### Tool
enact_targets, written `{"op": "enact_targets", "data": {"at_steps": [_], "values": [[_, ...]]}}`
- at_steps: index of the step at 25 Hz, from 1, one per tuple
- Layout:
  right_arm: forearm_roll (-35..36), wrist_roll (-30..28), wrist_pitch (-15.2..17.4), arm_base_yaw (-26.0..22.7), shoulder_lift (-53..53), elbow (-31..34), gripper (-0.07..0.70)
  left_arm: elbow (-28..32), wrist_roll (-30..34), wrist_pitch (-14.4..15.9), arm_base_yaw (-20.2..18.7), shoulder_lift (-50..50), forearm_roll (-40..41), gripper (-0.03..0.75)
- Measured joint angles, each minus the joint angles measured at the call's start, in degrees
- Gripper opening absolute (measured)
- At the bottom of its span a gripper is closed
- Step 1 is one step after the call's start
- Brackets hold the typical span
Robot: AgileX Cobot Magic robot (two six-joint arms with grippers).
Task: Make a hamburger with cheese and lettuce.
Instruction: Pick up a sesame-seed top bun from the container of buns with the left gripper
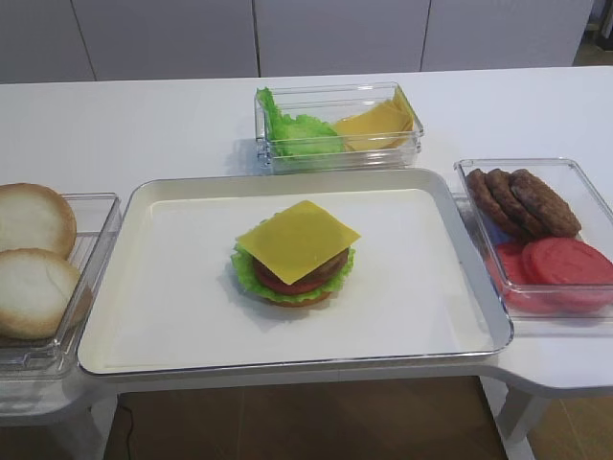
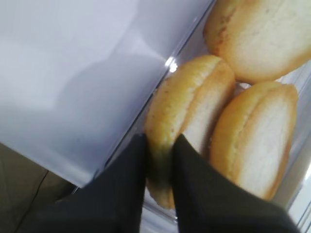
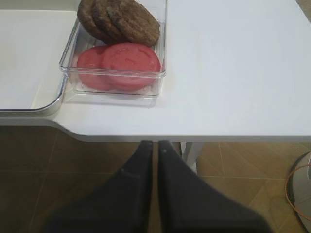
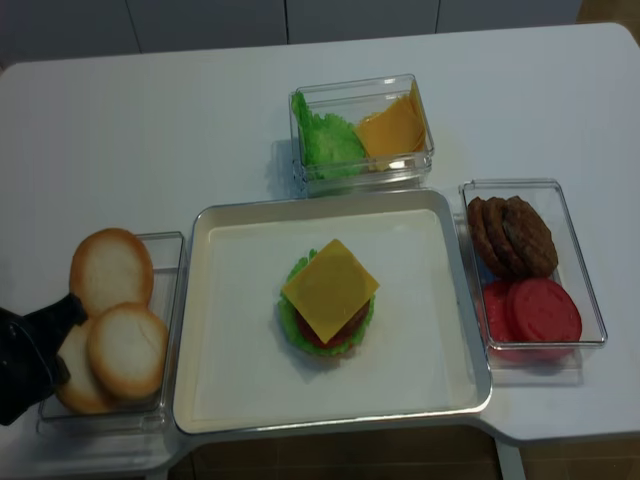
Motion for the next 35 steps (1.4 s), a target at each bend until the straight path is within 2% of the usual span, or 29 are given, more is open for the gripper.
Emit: {"op": "enact_targets", "data": {"at_steps": [8, 18, 22, 26, 35], "values": [[0.0, 0.1, 0.0, 0.0, 0.0, 0.0, 0.027, 0.0, 0.0, -1.7, 0.0, 0.0, 0.3, 0.103], [0.0, 0.1, 0.0, 0.0, 0.0, 0.0, 0.027, 0.0, 0.0, -2.1, 0.0, -2.5, 0.4, 0.091], [0.0, 0.1, 0.0, 0.0, 0.0, 0.0, 0.027, 0.0, 0.0, -1.1, 0.0, -3.6, 0.9, 0.091], [0.0, 0.1, 0.0, 0.0, 0.0, 0.0, 0.027, 0.0, 0.0, 0.1, 0.0, -6.1, 4.8, 0.091], [0.0, 0.1, 0.0, 0.0, 0.0, 0.0, 0.027, 0.0, 0.0, 0.9, 0.0, -14.4, 10.0, 0.091]]}}
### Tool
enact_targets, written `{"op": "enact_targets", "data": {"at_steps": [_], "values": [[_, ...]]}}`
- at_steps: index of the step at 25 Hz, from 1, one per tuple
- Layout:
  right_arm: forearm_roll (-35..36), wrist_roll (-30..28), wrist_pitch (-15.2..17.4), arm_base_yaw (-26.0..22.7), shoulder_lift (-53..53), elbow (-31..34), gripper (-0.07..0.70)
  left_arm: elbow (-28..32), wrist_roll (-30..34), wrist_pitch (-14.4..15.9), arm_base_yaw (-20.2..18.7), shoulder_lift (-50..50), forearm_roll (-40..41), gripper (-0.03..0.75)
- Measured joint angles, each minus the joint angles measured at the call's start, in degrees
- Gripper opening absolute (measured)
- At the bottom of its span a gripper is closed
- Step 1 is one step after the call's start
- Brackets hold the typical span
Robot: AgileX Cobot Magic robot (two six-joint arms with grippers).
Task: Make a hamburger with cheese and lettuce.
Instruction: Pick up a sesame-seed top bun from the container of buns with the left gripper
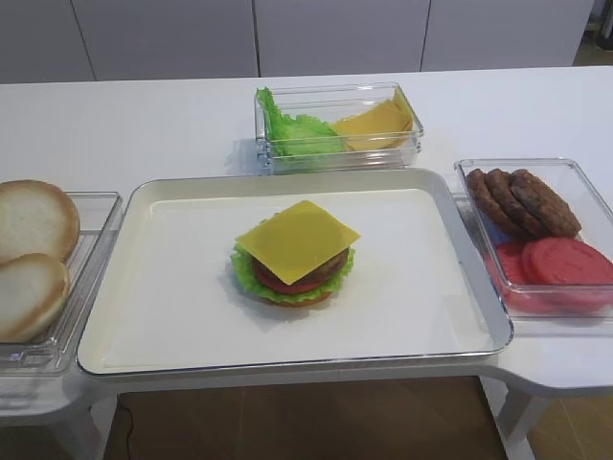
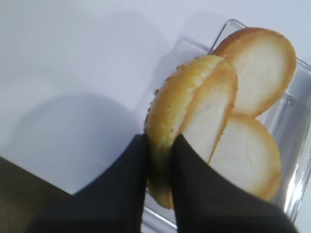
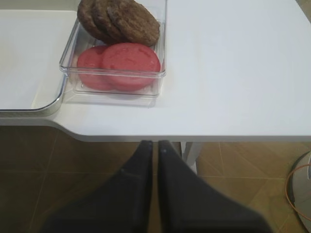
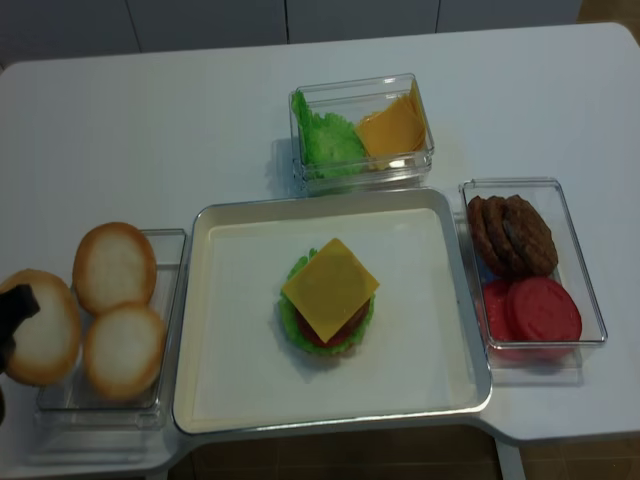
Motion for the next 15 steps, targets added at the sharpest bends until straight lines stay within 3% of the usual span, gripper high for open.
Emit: {"op": "enact_targets", "data": {"at_steps": [4, 8, 15], "values": [[0.0, 0.0, 0.0, 0.0, 0.0, 0.0, 0.027, -0.4, 1.7, 0.2, 0.0, -3.2, 1.9, 0.091], [0.0, 0.0, 0.0, 0.0, 0.0, 0.0, 0.027, -4.2, 7.4, 0.8, -0.1, -4.1, 2.3, 0.091], [0.0, 0.0, 0.0, 0.0, 0.0, 0.0, 0.027, -12.0, 16.0, 0.9, -4.9, -4.1, 2.3, 0.091]]}}
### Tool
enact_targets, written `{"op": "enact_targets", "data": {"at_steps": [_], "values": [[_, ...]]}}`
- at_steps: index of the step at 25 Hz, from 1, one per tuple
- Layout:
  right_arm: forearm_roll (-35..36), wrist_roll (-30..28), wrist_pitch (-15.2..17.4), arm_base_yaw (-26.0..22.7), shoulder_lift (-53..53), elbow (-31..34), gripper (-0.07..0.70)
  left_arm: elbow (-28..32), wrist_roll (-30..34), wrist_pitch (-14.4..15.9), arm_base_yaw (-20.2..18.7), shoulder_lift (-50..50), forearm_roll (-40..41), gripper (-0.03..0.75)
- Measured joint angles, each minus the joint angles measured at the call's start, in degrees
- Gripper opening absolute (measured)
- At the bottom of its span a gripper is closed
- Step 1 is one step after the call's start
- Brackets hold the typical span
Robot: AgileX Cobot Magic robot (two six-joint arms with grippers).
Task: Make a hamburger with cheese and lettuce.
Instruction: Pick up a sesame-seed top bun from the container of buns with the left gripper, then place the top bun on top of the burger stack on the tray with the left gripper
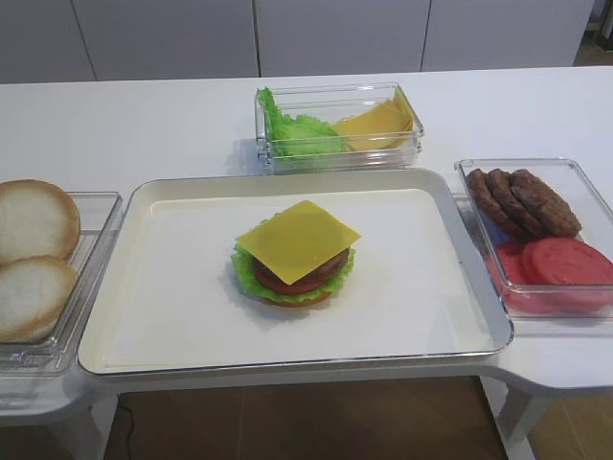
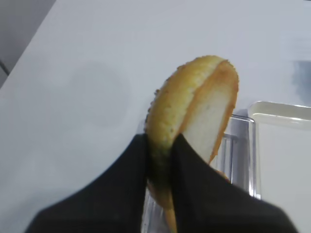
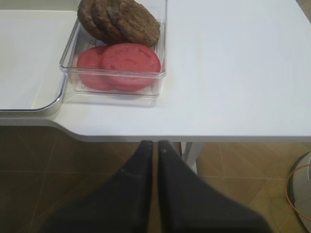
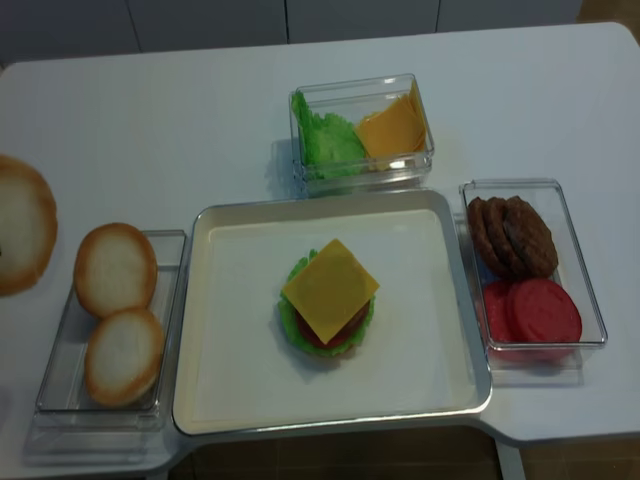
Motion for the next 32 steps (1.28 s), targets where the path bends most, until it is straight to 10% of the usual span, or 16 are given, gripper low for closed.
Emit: {"op": "enact_targets", "data": {"at_steps": [10, 22, 32], "values": [[0.0, 0.0, 0.0, 0.0, 0.0, 0.0, 0.027, -7.6, 3.5, 6.1, -12.9, 11.1, 1.4, 0.091], [0.0, -0.1, 0.0, 0.0, 0.0, 0.0, 0.027, -21.3, -2.9, 13.3, -37.7, 32.3, 20.6, 0.09], [0.0, -0.1, 0.0, 0.0, 0.0, 0.0, 0.027, -29.4, -3.8, 14.3, -47.8, 46.8, 27.2, 0.09]]}}
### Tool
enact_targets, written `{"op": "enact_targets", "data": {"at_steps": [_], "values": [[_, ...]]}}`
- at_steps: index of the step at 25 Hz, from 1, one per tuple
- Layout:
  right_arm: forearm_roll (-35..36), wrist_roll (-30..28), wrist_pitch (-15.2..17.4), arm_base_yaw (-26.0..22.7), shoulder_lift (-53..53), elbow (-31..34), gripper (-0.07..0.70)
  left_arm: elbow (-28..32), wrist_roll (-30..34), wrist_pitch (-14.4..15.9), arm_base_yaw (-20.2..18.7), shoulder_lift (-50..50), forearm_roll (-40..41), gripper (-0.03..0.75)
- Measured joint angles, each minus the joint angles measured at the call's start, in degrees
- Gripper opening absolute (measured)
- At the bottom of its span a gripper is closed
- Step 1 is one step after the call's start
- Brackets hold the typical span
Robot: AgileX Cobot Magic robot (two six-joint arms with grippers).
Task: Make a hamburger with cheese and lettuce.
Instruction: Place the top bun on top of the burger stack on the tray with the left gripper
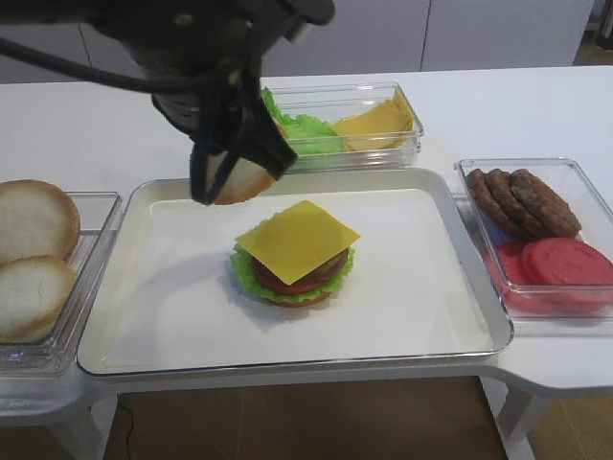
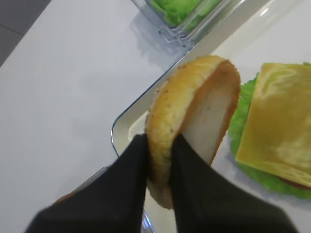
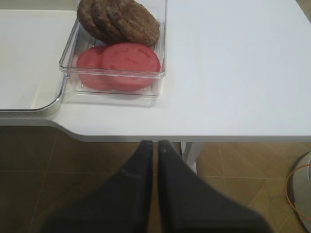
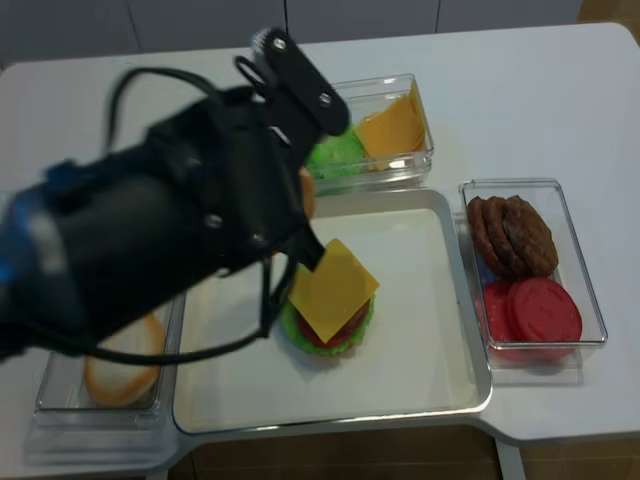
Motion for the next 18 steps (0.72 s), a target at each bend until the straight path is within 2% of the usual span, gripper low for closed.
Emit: {"op": "enact_targets", "data": {"at_steps": [5, 10, 18], "values": [[0.0, 0.0, 0.0, 0.0, 0.0, 0.0, 0.027, -3.4, -0.2, 2.5, -2.9, 5.6, 2.5, 0.09], [0.0, 0.0, 0.0, 0.0, 0.0, 0.1, 0.027, -4.2, -0.9, 2.8, -5.4, 6.7, 4.7, 0.089], [0.0, 0.0, 0.0, 0.0, 0.0, 0.1, 0.027, -4.3, -1.2, 3.4, -5.6, 6.8, 5.6, 0.089]]}}
